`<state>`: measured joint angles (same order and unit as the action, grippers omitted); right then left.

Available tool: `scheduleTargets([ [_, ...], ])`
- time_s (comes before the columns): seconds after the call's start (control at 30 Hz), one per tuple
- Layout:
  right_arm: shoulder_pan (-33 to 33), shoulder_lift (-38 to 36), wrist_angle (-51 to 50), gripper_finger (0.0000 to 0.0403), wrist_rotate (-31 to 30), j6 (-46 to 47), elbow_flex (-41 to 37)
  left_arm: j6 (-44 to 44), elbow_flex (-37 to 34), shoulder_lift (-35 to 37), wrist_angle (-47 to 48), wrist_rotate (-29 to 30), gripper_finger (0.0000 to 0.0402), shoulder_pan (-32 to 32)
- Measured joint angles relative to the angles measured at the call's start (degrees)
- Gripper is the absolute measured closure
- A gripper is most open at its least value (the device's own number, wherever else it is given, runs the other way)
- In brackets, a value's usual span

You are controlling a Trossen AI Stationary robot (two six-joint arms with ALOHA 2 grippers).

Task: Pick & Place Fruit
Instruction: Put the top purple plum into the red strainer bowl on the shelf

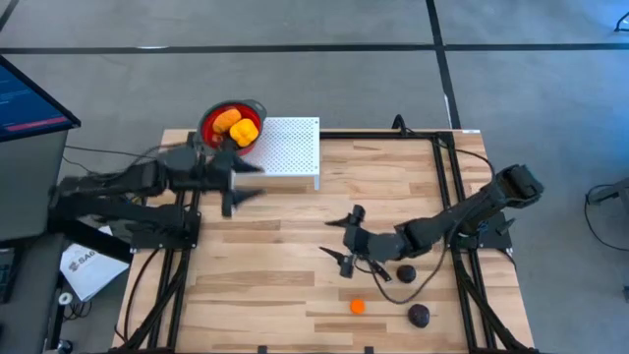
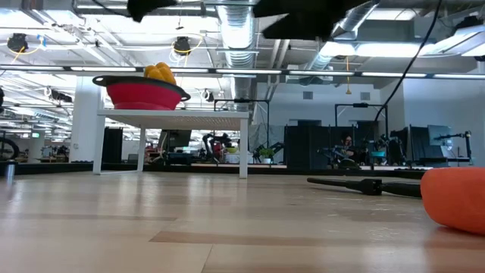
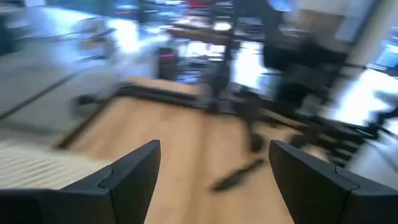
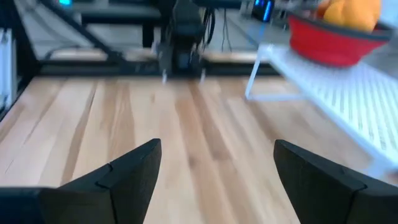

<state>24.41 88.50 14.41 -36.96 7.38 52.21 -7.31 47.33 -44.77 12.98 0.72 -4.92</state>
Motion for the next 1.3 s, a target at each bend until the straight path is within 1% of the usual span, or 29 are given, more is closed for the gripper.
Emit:
scheduleTargets([
  [0.1, 3.57, -3.34, -10.73, 0.0097, -0.63, 6.42, 0.02, 1.05, -2.31, -3.21, -6.75, 2.3, 0.0108, 9.95],
  [0.2, 7.81, -6.79, -25.21, 0.0097, -0.01, 16.5, 0.02, 1.05, -4.71, -7.34, -13.41, 6.15, 0.0108, 18.38],
  [0.33, 13.06, -8.99, -43.62, 0.0097, 8.08, 32.16, 0.02, 1.05, -7.9, -14.61, -21.13, 10.39, 0.0108, 26.18],
  [0.47, 18.02, -7.87, -55.34, 0.0097, 13.57, 46.59, 0.01, 0.57, -9.86, -22.84, -30.0, 13.34, 0.0108, 30.87],
  [0.57, 21.44, -6.02, -60.01, 0.0097, 14.82, 54.15, 0.0, 0.86, -10.24, -28.81, -38.35, 14.45, 0.0108, 32.17],
  [0.67, 24.22, -3.59, -63.04, 0.0097, 14.91, 58.86, 0.0, 2.42, -10.25, -33.43, -47.47, 14.51, 0.0108, 32.08],
  [0.8, 27.08, -1.09, -65.25, 0.0097, 15.41, 64.41, 0.0, 4.36, -10.25, -37.01, -54.31, 13.8, 0.0108, 31.0],
  [0.97, 29.85, 0.79, -67.33, 0.0097, 15.49, 70.32, 0.0, 3.96, -10.25, -37.58, -54.97, 12.84, 0.0108, 29.97],
  [1.13, 30.75, 3.06, -70.38, 0.0097, 14.57, 73.7, -0.09, 4.05, -10.25, -37.4, -55.16, 12.73, 0.0108, 29.98],
  [1.23, 30.7, 3.69, -69.87, 0.0097, 14.45, 74.69, -1.57, 3.92, -10.25, -37.4, -55.13, 12.66, 0.0108, 30.11],
  [1.3, 30.7, 3.62, -67.25, 0.0097, 14.38, 75.23, -4.0, 3.89, -10.25, -37.4, -55.11, 12.67, 0.0108, 30.18],
])
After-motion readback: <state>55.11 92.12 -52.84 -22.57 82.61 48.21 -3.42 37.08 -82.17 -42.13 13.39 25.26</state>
